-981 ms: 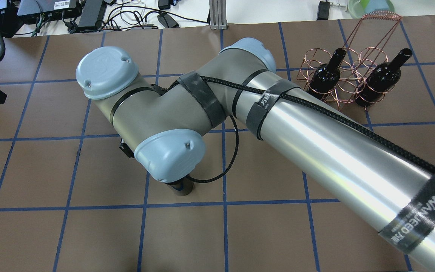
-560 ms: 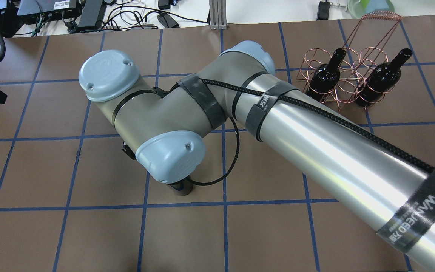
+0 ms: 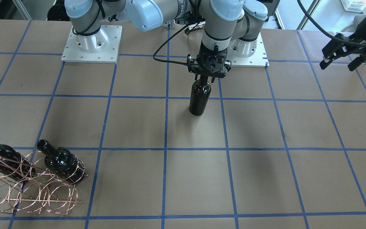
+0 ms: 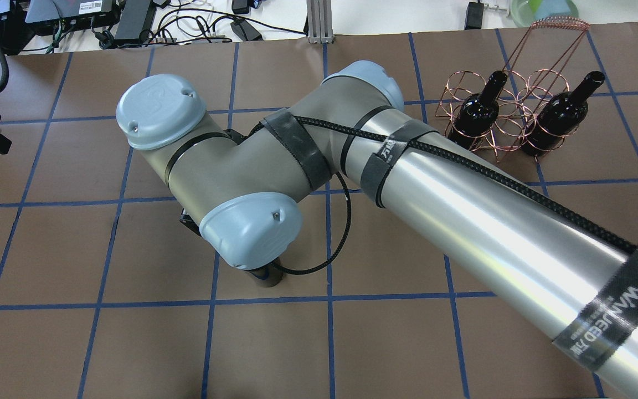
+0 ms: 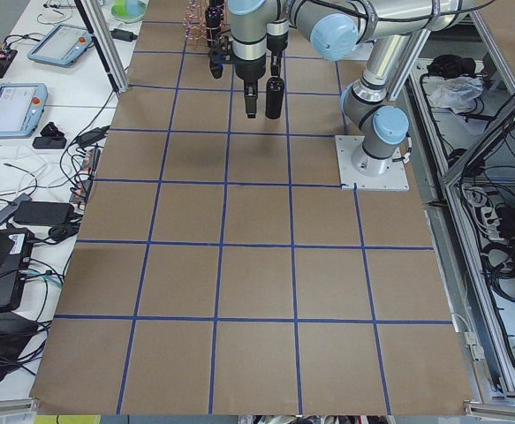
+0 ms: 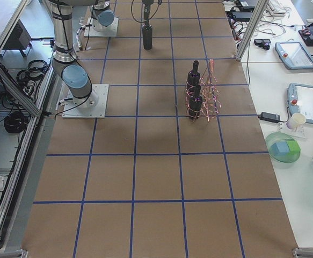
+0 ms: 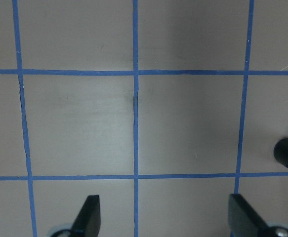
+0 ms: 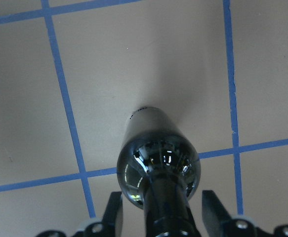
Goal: Place wine into wine basket
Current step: 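Lower the right gripper onto the bottle neck and close it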
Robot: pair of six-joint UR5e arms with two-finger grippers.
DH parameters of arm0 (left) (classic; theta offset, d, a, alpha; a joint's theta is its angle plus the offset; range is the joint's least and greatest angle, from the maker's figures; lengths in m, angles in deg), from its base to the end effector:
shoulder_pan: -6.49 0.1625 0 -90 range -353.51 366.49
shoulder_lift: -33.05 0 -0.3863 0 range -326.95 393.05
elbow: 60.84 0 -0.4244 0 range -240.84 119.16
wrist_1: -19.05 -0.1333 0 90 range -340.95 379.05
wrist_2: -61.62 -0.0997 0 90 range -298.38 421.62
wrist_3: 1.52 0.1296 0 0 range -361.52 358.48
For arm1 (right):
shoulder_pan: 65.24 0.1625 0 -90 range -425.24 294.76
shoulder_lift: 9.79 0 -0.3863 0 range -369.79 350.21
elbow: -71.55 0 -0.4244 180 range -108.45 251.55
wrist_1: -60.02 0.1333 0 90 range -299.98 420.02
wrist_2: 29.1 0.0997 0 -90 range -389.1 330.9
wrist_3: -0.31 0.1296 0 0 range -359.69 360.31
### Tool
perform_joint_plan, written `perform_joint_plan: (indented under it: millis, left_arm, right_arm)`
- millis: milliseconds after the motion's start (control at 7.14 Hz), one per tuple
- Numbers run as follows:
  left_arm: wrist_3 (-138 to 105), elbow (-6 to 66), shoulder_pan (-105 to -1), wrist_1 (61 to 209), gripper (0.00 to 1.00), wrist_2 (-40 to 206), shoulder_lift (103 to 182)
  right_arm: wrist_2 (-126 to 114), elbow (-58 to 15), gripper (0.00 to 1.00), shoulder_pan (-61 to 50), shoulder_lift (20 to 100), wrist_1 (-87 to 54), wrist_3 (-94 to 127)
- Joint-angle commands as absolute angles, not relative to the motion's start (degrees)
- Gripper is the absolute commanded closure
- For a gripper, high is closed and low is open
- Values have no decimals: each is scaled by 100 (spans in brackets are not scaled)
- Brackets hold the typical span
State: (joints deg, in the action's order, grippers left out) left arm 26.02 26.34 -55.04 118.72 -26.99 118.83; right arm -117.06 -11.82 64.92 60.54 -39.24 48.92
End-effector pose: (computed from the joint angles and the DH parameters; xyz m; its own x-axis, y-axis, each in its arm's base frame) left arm 0.1119 -0.4926 0.4658 -0.9989 -0.0174 0.0427 -0.0162 0.9994 0.0295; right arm 0.5146 -0.3959 0.2947 -0.9888 0.1472 0.0260 0.1486 0.9864 0.0702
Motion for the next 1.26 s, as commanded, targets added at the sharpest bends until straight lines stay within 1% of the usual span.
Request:
perform_joint_plan:
  millis: [0, 140, 280, 420, 560, 700, 1121]
  left_arm:
    - [2608, 2635, -5504, 11872, 8, -2697, 11883]
    - [2600, 2635, -5504, 11872, 8, -2697, 11875]
    - [2599, 2635, -5504, 11872, 8, -2697, 11874]
    - [2599, 2635, -5504, 11872, 8, -2697, 11883]
    - [2608, 2643, -5504, 11881, 8, -2697, 11875]
    - [2608, 2643, -5504, 11907, 8, -2688, 11874]
    - [2600, 2643, -5504, 11916, 8, -2688, 11874]
  right_arm:
    - [-11682, -1185, 36, 6492, 6052, -3912, 4900]
    - [-11682, -1185, 37, 6492, 6043, -3912, 4900]
    - [-11682, -1185, 42, 6492, 6035, -3912, 4900]
    - [-11568, -1185, 53, 6492, 6026, -3930, 4996]
    - [-11559, -1185, 81, 6492, 6026, -3921, 5023]
    - [-11558, -1185, 100, 6492, 6026, -3921, 5014]
    - [-11409, -1151, 100, 6370, 6026, -3912, 4865]
